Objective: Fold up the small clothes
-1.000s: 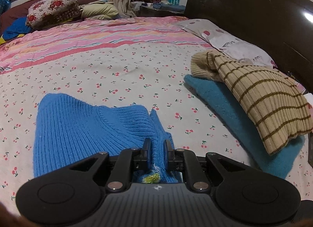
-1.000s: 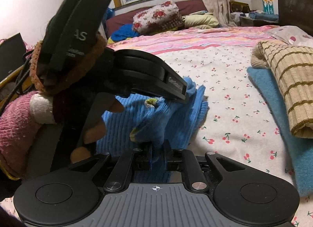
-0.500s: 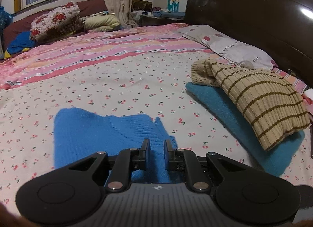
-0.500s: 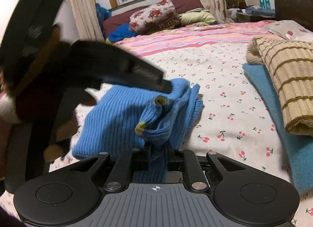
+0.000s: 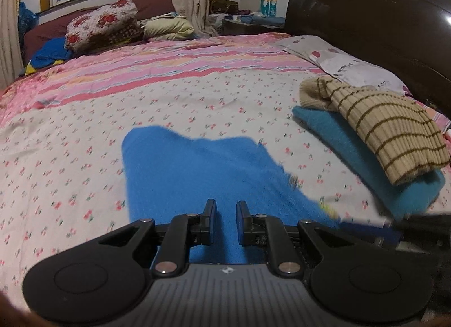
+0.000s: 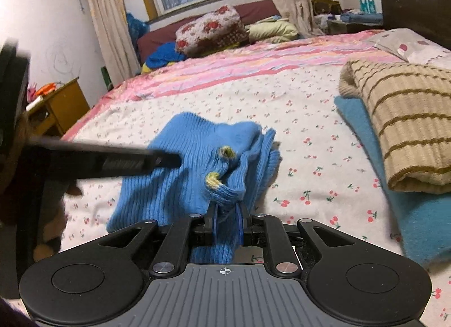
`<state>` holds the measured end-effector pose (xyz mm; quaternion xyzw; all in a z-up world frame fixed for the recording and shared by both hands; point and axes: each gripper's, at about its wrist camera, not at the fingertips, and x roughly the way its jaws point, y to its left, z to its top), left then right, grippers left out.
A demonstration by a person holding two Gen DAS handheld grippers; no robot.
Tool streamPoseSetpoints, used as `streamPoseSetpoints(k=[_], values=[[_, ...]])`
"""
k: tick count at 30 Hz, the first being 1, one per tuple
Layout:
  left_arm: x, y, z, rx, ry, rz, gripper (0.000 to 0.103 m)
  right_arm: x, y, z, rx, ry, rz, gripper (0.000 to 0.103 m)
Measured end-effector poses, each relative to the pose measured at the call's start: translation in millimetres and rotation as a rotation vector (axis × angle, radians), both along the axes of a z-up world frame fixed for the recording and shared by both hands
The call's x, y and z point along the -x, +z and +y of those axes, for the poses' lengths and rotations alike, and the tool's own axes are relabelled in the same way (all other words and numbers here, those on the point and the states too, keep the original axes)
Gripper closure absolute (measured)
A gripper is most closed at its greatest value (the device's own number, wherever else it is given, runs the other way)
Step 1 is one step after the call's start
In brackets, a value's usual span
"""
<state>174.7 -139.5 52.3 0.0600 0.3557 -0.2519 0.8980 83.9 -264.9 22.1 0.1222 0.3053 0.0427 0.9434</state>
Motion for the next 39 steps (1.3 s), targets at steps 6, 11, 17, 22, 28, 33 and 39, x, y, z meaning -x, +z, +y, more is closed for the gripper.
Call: streamPoseSetpoints(k=[6,11,17,22,28,33,39], values=[[18.0,-21.6,5.8,-0.026,-0.035,0.028,0.083,-6.2,3.4,-13.0,-0.031,-0.069,-0.001,0.088],[30.8,-27.5,3.4,-0.056,-0.072,0.002,0.083,-29.2,-0.4,-16.3,-0.118,-0.041,0.033,0.077],[43.0,-25.2,21.6,-0.041,-0.070,-0.026,0.079,-34.3,-3.7,-24.1,-0.236,-0.036,0.043,0.074],[42.8,-32.2,29.9,-0.039,-0.048,-0.019,0.078,-40.4,-9.5,-20.8,-0.234,-0.017,0.080,0.071],[45.3,-36.7,33.8,-0.073,-0.040,-0.046,0.074,-47.3,-22.8,-4.0,-0.152,0.027,0.151,0.095],[43.1,-32.2,46.1,-0.042,-0.002,-0.056,0.074,-26.6,-6.2,-10.0,-0.258,0.070,0.123,0.098],[35.8,-43.6,50.0,-0.039,0.010,-0.018,0.074,-22.8,-29.7,-1.6,-0.132,0.026,0.229,0.096]])
